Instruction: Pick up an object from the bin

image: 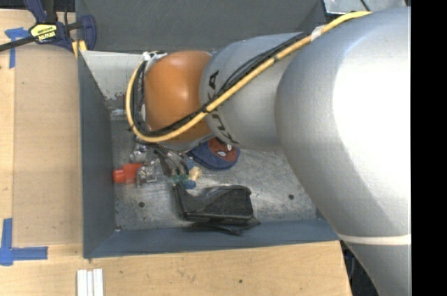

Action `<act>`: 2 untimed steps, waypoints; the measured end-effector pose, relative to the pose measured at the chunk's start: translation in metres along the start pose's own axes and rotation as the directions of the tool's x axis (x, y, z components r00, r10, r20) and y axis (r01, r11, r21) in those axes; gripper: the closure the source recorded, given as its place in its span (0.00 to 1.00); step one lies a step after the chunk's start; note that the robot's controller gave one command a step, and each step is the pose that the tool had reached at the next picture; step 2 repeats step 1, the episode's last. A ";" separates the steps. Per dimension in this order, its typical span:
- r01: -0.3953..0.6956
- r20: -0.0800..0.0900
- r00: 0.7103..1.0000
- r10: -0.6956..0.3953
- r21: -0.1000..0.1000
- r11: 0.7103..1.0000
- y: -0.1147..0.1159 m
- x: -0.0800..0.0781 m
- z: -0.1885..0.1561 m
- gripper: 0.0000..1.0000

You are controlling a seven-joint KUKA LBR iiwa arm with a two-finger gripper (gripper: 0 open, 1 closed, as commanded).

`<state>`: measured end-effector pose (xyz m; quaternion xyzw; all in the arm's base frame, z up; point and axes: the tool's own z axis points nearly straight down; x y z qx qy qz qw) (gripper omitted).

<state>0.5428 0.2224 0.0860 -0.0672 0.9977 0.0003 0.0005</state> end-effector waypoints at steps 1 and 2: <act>0.004 0.010 1.000 -0.004 -0.002 1.000 -0.001 0.002 -0.130 1.00; 0.004 0.010 1.000 -0.004 -0.002 1.000 -0.001 0.002 -0.130 1.00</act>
Offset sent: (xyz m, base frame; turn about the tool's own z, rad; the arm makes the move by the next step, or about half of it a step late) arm -0.0048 -0.0022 0.1249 -0.0041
